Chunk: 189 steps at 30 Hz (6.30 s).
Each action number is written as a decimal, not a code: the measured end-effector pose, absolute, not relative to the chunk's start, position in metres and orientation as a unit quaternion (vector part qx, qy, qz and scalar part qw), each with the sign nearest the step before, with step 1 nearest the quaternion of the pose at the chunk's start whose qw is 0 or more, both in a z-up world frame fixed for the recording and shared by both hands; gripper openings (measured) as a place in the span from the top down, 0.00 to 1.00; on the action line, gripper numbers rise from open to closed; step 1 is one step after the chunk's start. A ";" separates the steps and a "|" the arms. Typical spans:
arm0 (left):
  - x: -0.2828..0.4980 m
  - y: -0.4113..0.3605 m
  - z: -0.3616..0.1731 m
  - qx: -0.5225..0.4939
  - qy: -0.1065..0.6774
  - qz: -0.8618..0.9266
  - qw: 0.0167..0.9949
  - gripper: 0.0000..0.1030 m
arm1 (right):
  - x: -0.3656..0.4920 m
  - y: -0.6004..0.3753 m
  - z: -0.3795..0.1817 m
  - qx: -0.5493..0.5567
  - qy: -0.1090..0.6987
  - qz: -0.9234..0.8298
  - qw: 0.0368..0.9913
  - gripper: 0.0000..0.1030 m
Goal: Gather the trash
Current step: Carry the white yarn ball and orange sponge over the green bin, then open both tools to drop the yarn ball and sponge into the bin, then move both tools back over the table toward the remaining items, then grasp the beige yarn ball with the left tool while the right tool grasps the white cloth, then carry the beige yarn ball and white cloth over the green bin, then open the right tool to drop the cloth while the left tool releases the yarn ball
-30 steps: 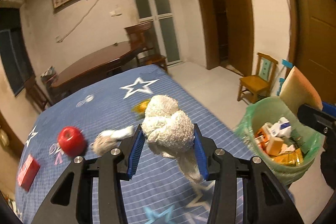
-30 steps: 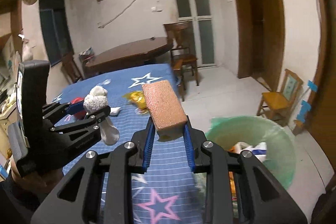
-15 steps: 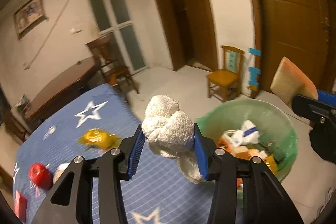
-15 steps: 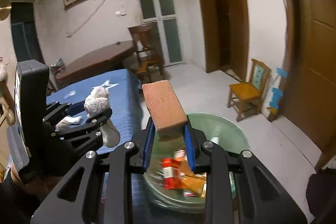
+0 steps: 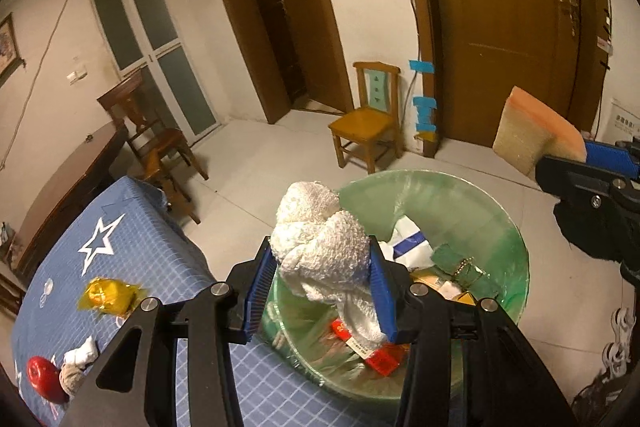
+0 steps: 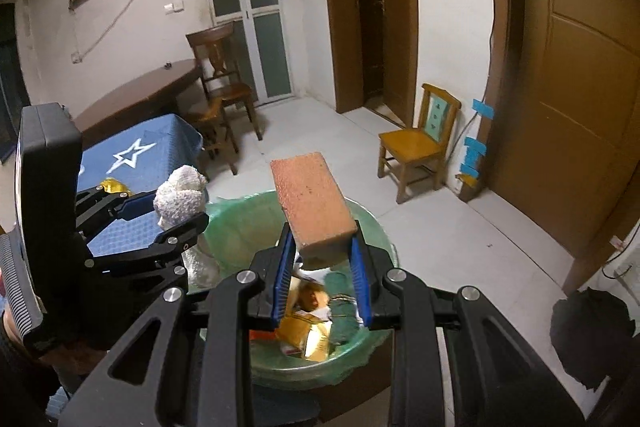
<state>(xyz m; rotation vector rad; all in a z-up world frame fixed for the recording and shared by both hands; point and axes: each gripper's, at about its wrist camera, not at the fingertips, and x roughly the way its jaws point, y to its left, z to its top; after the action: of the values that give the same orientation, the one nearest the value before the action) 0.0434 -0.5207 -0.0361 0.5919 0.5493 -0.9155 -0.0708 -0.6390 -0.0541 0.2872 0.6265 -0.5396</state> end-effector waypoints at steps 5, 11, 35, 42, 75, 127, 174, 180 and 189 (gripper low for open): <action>0.045 -0.526 -0.047 0.282 0.265 -0.441 0.809 0.55 | -0.066 -0.643 -0.062 0.138 0.315 -0.267 0.900 0.75; 0.058 -0.518 -0.051 0.275 0.288 -0.458 0.795 0.55 | -0.063 -0.647 -0.069 0.142 0.323 -0.266 0.897 0.75; 0.074 -0.526 -0.055 0.272 0.290 -0.463 0.792 0.51 | -0.047 -0.650 -0.065 0.124 0.334 -0.261 0.897 0.65; 0.092 -0.513 -0.054 0.263 0.300 -0.435 0.807 0.26 | -0.047 -0.651 -0.068 0.129 0.331 -0.262 0.897 0.53; 0.292 -0.197 -0.097 0.032 0.426 -0.037 0.903 0.23 | 0.061 -0.513 -0.078 0.101 0.341 -0.057 0.933 0.47; 0.154 -0.140 -0.029 0.058 0.343 -0.124 0.929 0.53 | 0.107 -0.414 -0.099 0.109 0.390 0.133 0.905 0.78; 0.046 -0.522 -0.060 0.311 0.345 -0.453 0.761 0.54 | -0.082 -0.654 -0.062 0.157 0.393 -0.280 0.862 0.78; 0.051 -0.519 -0.061 0.322 0.355 -0.442 0.758 0.54 | -0.080 -0.657 -0.068 0.162 0.400 -0.278 0.858 0.78; 0.055 -0.519 -0.062 0.323 0.350 -0.435 0.764 0.54 | -0.072 -0.658 -0.071 0.161 0.405 -0.271 0.858 0.78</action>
<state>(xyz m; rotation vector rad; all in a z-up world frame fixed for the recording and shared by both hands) 0.0550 -0.5192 -0.0622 0.7015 0.7615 -0.9461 -0.0716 -0.6575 -0.0706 0.3376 0.8512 -0.5683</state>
